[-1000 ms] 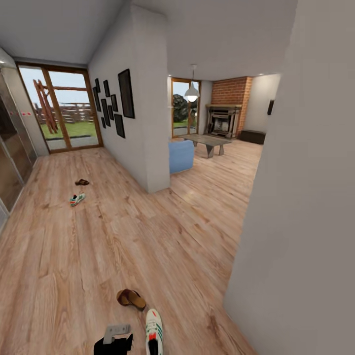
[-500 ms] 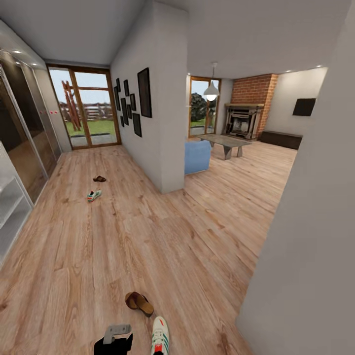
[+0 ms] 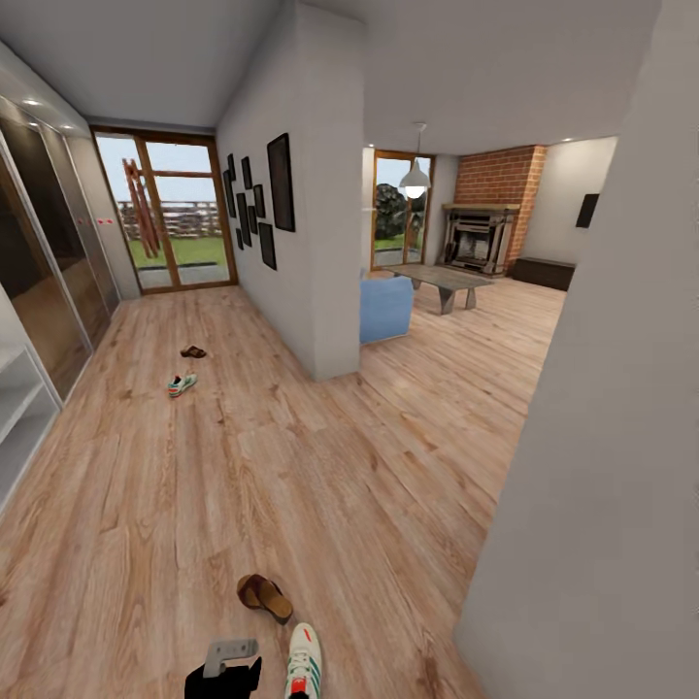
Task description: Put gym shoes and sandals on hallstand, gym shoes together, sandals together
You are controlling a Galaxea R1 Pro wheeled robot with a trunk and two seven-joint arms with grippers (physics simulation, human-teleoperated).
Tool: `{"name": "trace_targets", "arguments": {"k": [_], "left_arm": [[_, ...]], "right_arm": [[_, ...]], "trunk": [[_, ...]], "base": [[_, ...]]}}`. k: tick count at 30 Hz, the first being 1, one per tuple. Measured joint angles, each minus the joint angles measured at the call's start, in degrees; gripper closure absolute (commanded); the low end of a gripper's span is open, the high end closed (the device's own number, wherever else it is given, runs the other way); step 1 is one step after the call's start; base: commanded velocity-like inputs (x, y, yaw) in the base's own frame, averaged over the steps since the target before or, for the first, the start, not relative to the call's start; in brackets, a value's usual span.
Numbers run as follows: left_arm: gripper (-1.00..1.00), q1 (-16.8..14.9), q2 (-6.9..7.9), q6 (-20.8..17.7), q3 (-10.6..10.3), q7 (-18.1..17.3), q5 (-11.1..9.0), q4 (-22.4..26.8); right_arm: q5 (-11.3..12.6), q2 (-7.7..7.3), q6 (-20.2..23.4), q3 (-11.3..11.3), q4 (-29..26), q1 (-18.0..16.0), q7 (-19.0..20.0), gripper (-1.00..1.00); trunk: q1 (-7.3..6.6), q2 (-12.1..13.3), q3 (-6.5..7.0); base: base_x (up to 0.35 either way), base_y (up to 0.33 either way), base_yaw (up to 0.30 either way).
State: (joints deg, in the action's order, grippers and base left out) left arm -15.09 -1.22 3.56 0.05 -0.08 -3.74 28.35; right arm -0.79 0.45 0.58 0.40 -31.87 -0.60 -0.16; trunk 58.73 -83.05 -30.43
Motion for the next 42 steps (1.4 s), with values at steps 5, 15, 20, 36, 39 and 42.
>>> {"name": "trace_targets", "arguments": {"k": [5, 15, 20, 36, 39, 42], "left_arm": [[-1.0, 0.0, 0.0, 0.02, -0.04, 0.0, 0.0, -0.01], [-1.0, 0.0, 0.0, 0.01, 0.03, 0.0, 0.0, 0.01], [-1.0, 0.0, 0.0, 0.02, 0.03, 0.0, 0.0, -0.01], [-1.0, -1.8, -0.66, -0.28, 0.1, 0.0, -4.3, 1.37], [-1.0, -3.11, -0.48, -0.34, 0.11, 0.0, -4.72, 1.55], [-1.0, -4.6, -0.25, -0.42, 0.08, 0.0, -5.01, 1.55]], "right_arm": [[-0.05, 0.0, 0.0, 0.0, -0.01, 0.01, 0.0, -1.0], [-0.09, 0.0, 0.0, 0.08, 0.0, 0.0, 0.0, -1.0], [-0.09, 0.0, 0.04, 0.18, 0.02, 0.0, -0.06, -1.0], [-0.04, 0.92, 1.91, 4.99, -3.41, -0.24, -0.24, -1.0], [-0.02, 1.85, 6.36, 5.02, -7.54, -0.35, -0.27, -1.0], [0.0, 2.6, 20.08, 5.07, -18.09, -0.47, -0.23, -1.0]], "trunk": [[0.0, 0.0, 0.0], [0.0, 0.0, 0.0], [0.0, 0.0, 0.0], [0.0, 0.0, 0.01], [0.0, 0.0, 0.0], [0.0, 0.01, 0.01]], "base": [[0.016, -0.16, 0.0], [0.047, -0.16, 0.0], [0.004, -0.009, 0.0], [0.0, 0.0, 0.0], [0.0, 0.0, 0.0], [0.0, 0.0, 0.0]]}}
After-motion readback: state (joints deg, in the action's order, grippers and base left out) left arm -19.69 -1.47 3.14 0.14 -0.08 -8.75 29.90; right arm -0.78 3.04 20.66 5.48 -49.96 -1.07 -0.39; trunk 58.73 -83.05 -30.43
